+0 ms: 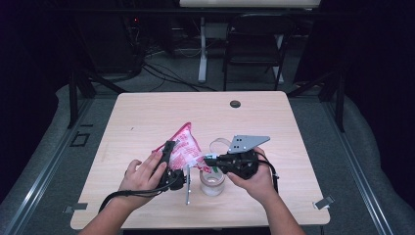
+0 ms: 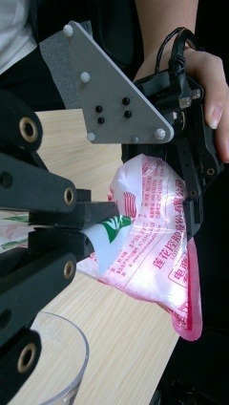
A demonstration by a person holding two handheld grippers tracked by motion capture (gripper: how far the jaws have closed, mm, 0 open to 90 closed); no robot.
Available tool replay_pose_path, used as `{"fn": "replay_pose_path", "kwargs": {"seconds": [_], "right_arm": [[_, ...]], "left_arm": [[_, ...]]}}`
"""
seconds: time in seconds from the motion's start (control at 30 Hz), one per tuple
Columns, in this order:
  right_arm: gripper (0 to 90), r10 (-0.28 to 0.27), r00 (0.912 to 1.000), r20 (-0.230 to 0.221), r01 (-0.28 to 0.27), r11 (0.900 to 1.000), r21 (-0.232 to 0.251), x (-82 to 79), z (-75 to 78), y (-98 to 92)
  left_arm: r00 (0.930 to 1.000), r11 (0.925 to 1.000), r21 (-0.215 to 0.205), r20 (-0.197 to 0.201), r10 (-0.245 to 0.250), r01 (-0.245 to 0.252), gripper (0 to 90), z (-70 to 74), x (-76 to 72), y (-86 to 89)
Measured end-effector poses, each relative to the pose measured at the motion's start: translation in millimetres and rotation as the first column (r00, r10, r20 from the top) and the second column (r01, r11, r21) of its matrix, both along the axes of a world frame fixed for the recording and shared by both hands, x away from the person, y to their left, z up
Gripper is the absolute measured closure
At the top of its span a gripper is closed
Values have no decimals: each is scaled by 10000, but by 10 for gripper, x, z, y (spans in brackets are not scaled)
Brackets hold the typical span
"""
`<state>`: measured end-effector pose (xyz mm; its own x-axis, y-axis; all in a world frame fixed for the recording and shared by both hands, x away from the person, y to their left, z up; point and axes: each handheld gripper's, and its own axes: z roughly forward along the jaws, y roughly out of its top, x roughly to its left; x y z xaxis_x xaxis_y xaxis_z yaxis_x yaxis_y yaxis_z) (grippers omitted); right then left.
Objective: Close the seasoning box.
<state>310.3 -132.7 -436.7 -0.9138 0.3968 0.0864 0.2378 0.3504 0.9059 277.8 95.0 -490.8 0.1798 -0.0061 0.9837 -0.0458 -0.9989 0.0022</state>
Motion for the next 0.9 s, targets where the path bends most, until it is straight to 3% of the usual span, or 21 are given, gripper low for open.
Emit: {"fn": "replay_pose_path", "kwargs": {"seconds": [0.63,0.7,0.77,0.8,0.9], "right_arm": [[890,-58,10000,-56,58,10000,21,14,-9,-29],[891,-57,10000,-58,58,10000,11,15,-11,-31],[892,-64,10000,-33,64,10000,-3,15,-12,-33],[892,-54,10000,-33,54,10000,-32,16,-11,-37],[893,-82,10000,-33,82,10000,-29,16,-12,-38]], "left_arm": [[10000,9999,121,64,-57,56,604,18,-14,-26],[9998,9998,189,204,-71,67,606,19,-19,-30],[9976,9989,51,519,-467,465,607,-3,1,-19],[9992,9996,162,329,-237,232,607,14,-17,-29],[9990,9995,170,380,-255,248,607,17,-18,-31]]}}
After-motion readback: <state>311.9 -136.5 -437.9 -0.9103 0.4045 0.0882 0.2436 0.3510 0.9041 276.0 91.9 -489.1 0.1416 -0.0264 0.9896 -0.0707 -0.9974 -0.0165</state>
